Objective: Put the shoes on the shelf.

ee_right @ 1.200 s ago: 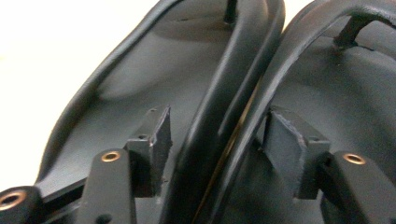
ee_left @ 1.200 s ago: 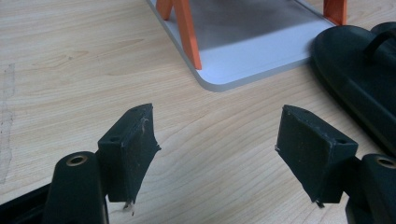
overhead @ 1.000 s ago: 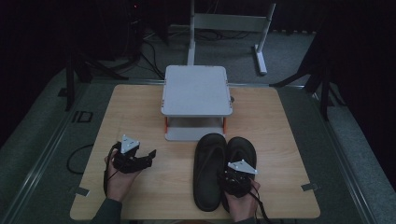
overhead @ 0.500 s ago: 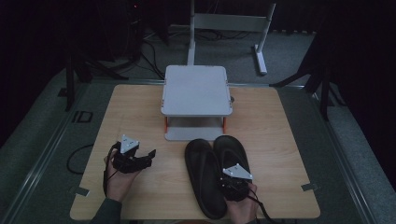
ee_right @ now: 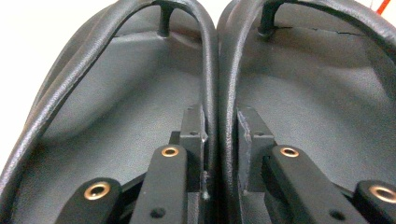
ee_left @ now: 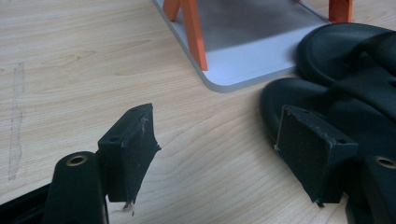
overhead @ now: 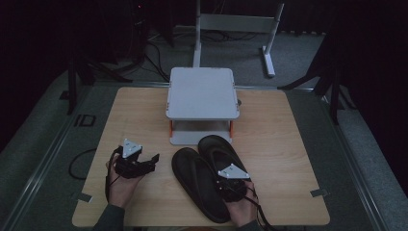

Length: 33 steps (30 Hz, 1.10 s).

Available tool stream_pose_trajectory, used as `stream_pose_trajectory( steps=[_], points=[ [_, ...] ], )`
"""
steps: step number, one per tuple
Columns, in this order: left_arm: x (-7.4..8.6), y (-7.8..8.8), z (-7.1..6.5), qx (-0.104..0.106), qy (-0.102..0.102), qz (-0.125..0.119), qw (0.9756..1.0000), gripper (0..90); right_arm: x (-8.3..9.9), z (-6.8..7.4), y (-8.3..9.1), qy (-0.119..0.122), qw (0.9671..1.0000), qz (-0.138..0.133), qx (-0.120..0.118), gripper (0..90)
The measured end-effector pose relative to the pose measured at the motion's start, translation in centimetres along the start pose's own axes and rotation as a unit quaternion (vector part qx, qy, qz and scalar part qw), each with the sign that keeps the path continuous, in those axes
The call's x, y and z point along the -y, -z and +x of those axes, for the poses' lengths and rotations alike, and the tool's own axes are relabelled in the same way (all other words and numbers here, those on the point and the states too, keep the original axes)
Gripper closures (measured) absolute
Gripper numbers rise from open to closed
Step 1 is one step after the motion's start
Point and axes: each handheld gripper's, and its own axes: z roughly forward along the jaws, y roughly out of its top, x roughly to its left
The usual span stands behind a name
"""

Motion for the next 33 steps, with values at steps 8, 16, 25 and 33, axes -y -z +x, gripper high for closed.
stream_pose_trajectory(
  steps=[8,16,25,33],
  points=[
    [0.1,0.0,0.2,-0.002,0.004,-0.002,1.0,27.9,-1.1,0.1,-1.2,-0.015,0.9998,-0.009,-0.006,75.4],
    [0.1,0.1,0.3,-0.003,0.005,-0.001,1.0,27.9,-2.4,0.2,-2.3,-0.033,0.9993,-0.018,0.007,75.3],
    [0.2,0.1,0.4,-0.003,0.006,-0.003,1.0,27.9,-3.4,-0.4,-3.1,-0.053,0.9981,-0.025,0.019,75.3],
    [0.2,0.0,0.3,-0.002,0.005,0.0,1.0,27.9,-4.7,-0.4,-3.8,-0.083,0.9953,-0.039,0.032,75.3]
  ],
)
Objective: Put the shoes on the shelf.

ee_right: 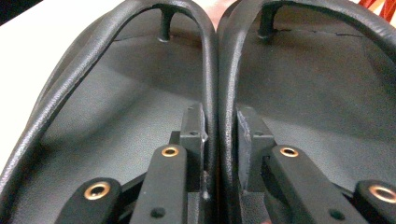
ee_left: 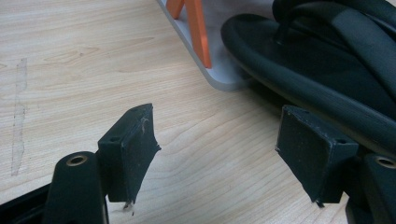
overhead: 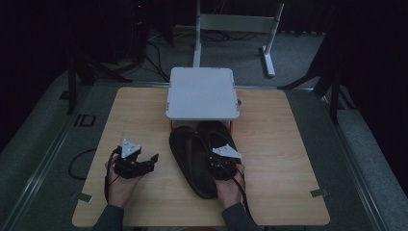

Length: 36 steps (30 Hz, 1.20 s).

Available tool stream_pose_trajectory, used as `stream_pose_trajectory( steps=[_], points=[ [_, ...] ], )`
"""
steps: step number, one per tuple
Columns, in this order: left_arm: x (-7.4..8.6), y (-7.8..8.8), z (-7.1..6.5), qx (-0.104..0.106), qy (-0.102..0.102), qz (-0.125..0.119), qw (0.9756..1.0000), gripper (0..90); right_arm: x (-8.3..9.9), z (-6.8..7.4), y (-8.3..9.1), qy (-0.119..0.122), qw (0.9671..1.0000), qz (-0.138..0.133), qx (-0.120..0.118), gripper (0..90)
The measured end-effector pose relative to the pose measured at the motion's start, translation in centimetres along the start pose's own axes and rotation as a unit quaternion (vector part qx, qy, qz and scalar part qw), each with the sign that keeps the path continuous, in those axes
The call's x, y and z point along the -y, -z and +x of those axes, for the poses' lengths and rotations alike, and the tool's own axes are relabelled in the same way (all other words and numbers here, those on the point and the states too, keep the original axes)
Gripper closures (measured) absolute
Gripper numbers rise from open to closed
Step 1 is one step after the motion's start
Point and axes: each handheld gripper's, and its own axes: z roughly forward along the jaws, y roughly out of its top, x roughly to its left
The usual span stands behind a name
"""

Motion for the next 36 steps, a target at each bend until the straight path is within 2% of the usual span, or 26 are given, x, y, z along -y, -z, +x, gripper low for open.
stream_pose_trajectory(
  steps=[12,25,36],
  points=[
    [0.0,0.1,0.1,0.0,0.002,-0.001,1.0,27.9,-1.2,1.1,-1.3,-0.024,0.9989,-0.014,0.038,75.3],
    [0.1,0.1,0.2,0.0,0.002,0.0,1.0,27.9,-2.4,1.4,-2.6,-0.039,0.9972,-0.023,0.059,75.2],
    [0.1,0.0,0.2,0.001,0.003,0.0,1.0,27.9,-3.6,2.1,-3.5,-0.063,0.9932,-0.043,0.088,75.0]
  ],
)
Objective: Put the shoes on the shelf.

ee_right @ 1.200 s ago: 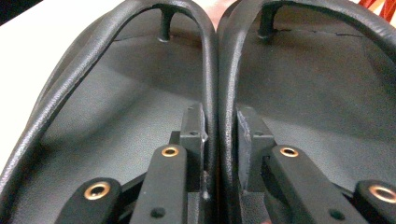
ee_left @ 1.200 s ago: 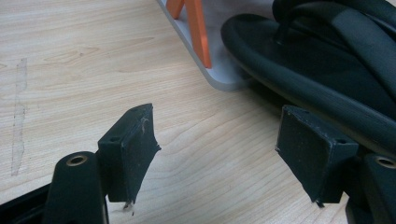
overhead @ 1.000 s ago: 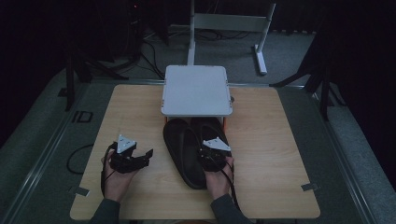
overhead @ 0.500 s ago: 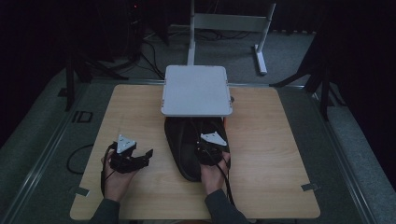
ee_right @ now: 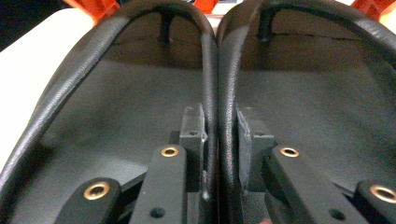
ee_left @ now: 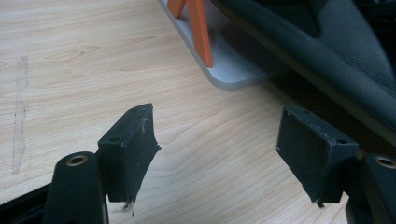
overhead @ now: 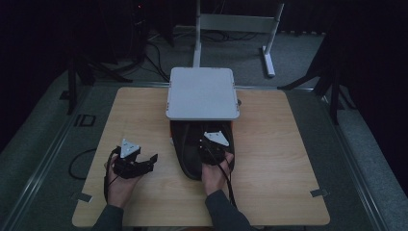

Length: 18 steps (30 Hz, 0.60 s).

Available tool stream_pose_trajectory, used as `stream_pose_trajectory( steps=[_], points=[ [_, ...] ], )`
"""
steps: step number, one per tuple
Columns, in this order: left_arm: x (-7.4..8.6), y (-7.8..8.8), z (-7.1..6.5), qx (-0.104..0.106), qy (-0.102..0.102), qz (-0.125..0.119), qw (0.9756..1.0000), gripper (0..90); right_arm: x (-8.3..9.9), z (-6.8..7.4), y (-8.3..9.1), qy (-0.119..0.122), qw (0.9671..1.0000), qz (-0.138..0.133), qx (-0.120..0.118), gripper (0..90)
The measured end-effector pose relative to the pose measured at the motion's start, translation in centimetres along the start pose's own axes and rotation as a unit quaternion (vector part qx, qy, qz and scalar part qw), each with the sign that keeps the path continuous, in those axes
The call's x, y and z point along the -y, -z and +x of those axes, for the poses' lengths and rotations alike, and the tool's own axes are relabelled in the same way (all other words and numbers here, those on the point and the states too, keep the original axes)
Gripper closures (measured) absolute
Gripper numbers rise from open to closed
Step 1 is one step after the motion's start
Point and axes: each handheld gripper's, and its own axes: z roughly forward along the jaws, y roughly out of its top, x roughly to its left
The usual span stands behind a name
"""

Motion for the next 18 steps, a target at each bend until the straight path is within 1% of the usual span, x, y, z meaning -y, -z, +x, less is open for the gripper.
stream_pose_trajectory(
  steps=[1,4,10,14,18],
  points=[
    [0.0,0.0,0.0,0.0,-0.001,0.0,1.0,27.9,-0.1,0.1,-0.1,0.0,1.0,-0.001,0.006,75.0],
    [0.0,0.0,0.1,-0.001,0.001,-0.001,1.0,27.9,-0.3,0.2,-0.4,0.0,0.9999,-0.004,0.011,75.0],
    [0.0,0.0,0.1,-0.001,0.001,0.001,1.0,27.9,-0.8,0.6,-1.0,-0.004,0.9998,-0.008,0.019,75.0],
    [0.1,-0.2,0.0,0.001,0.001,0.003,1.0,27.9,-1.1,0.5,-1.3,-0.006,0.9997,-0.011,0.02,74.9],
    [0.1,-0.2,0.0,0.001,0.0,0.004,1.0,27.9,-1.5,0.7,-1.9,-0.008,0.9995,-0.009,0.028,74.8]
  ],
)
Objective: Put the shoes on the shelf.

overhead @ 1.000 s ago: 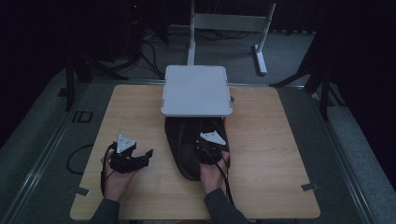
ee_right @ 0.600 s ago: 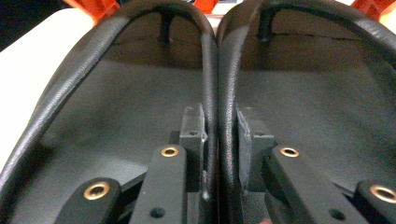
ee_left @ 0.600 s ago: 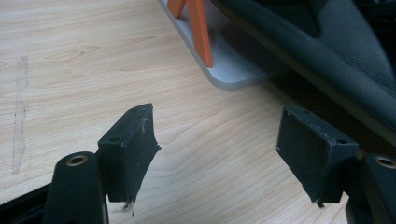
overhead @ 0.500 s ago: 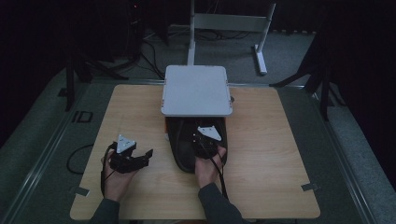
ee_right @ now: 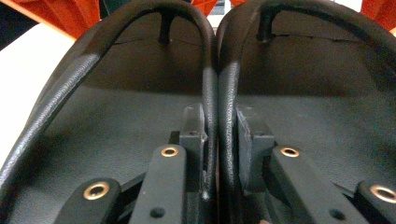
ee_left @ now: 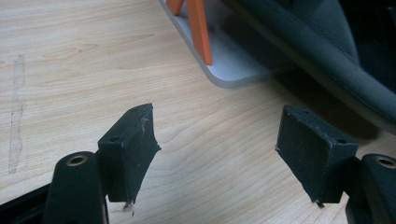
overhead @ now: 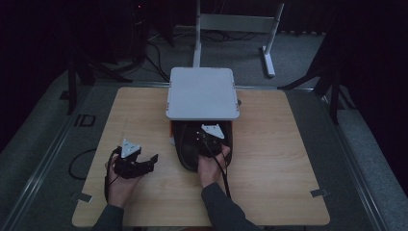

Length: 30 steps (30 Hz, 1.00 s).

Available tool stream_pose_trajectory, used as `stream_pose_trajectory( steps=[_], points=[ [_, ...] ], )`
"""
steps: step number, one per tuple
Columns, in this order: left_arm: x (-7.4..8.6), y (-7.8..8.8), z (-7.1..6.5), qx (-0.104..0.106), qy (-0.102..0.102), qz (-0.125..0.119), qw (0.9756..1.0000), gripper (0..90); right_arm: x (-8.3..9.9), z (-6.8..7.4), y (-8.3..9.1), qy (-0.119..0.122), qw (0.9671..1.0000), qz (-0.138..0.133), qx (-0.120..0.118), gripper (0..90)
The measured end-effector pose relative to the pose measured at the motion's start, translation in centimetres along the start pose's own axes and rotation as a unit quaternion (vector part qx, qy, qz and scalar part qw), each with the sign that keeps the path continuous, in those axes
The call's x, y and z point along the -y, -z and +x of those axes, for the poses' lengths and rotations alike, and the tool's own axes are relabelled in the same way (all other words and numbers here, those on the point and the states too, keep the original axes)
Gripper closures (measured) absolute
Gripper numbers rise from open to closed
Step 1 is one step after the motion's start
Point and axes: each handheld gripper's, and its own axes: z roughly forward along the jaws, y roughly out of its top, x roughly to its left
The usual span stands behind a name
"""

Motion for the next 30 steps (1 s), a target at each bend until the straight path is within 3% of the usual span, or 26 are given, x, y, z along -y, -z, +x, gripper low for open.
stream_pose_trajectory(
  steps=[30],
  points=[
    [0.2,0.1,0.4,0.001,0.008,-0.002,1.0,27.9,-1.9,1.3,-2.8,-0.007,0.9988,-0.025,0.041,74.1]
  ],
)
